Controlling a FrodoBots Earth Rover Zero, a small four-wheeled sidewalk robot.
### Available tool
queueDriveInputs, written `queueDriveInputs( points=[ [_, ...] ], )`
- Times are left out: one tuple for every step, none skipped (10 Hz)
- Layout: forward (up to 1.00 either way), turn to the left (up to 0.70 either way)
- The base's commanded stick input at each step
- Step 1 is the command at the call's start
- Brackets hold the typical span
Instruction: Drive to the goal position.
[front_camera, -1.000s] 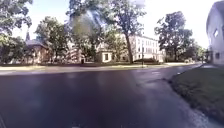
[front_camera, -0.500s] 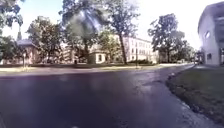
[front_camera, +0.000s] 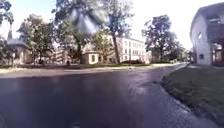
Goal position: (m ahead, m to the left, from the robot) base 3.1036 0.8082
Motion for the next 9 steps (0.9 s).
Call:
queueDriveInputs(
  points=[
    [0.5, 0.0],
    [0.5, 0.0],
    [0.5, 0.0],
    [0.5, 0.0],
    [0.5, 0.0],
    [0.5, 0.0],
    [0.5, 0.0],
    [0.5, 0.0],
    [0.5, 0.0]
  ],
)
